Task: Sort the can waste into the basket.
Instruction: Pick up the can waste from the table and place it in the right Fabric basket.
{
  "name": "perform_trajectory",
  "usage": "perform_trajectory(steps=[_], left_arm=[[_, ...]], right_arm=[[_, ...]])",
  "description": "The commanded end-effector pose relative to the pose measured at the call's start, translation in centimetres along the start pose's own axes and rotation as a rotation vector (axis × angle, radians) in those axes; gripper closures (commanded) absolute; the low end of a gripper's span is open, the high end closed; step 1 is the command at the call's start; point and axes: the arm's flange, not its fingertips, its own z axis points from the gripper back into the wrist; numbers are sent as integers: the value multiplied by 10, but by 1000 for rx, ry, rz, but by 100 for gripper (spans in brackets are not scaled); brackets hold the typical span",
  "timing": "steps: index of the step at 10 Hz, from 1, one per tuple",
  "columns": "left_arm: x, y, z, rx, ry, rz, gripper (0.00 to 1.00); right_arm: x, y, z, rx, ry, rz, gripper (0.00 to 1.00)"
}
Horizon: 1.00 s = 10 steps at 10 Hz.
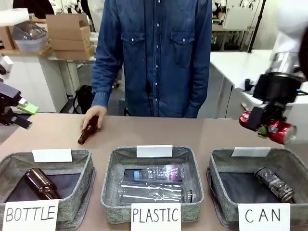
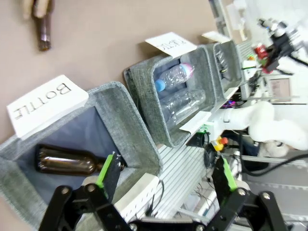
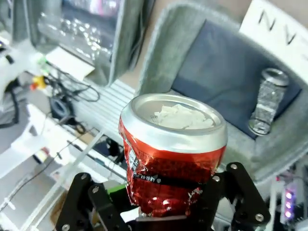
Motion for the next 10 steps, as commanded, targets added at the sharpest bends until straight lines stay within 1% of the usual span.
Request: perform_trajectory(steps=[1, 4, 5, 6, 7, 8, 9, 10], left_arm=[[-2, 1, 2, 0, 9, -10, 0], [-2, 1, 2, 0, 9, -10, 0], [-2, 1, 2, 0, 9, -10, 0], [-2, 1, 2, 0, 9, -10, 0], [-2, 1, 2, 0, 9, -10, 0], [-2, 1, 2, 0, 9, -10, 0], [-2, 1, 2, 0, 9, -10, 0], [-2, 1, 2, 0, 9, -10, 0]], right_arm=[[-1, -13, -14, 80, -89, -9, 100], [2, -18, -6, 82, -120, -21, 100], [4, -20, -5, 82, -128, -64, 100], [4, -23, -4, 93, -136, -54, 44], [5, -24, -4, 93, -132, -66, 44], [7, -25, -3, 93, -126, -62, 0], [9, -26, -2, 96, -123, -57, 39], [10, -26, -1, 97, -125, -58, 0]])
